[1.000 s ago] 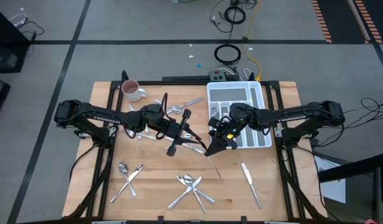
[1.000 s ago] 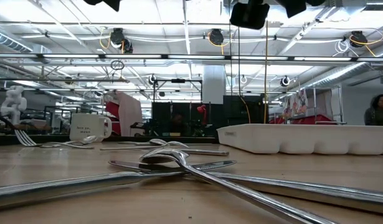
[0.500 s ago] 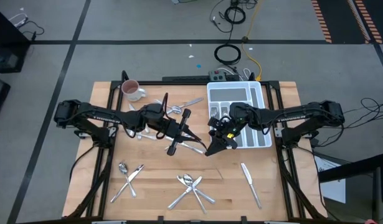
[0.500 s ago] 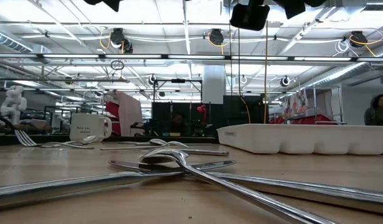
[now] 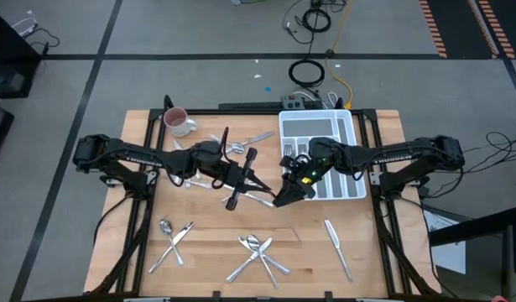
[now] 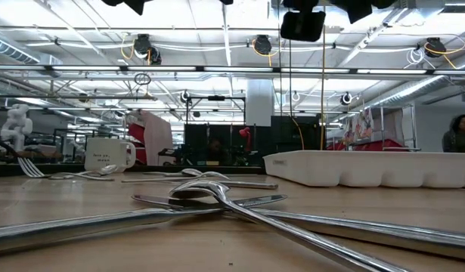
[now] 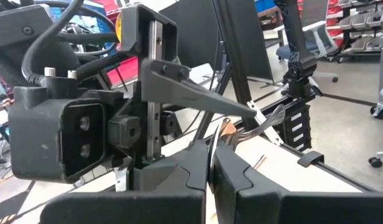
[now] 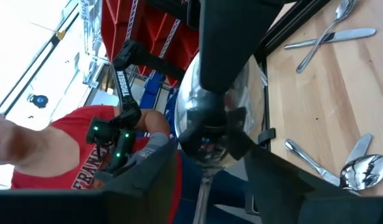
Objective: Sort silverware
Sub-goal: Put the silver spoon into the silverware tray
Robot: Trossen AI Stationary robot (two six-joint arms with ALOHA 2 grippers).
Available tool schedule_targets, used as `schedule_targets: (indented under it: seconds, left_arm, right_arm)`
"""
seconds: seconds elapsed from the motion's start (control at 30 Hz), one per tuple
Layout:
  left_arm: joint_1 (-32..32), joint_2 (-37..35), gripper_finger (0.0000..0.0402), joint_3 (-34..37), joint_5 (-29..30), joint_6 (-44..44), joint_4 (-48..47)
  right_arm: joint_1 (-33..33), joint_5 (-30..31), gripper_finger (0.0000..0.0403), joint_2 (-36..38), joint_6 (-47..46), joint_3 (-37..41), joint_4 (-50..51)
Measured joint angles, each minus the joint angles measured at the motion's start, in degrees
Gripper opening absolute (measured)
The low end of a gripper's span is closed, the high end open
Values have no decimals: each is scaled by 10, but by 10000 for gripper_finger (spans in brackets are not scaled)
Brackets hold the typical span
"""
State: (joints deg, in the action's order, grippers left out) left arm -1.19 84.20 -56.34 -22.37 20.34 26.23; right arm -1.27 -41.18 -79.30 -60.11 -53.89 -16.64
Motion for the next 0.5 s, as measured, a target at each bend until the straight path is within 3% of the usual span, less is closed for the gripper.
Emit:
schedule_targets:
  seconds: [0.23, 0.5]
  left_arm:
    - [5, -2, 5, 0, 60, -22, -22]
    - [27, -5, 5, 0, 81, -93, -52]
  right_arm:
    - [5, -26, 221, 21, -27, 0, 29]
    - [6, -2, 222, 107, 34, 0, 259]
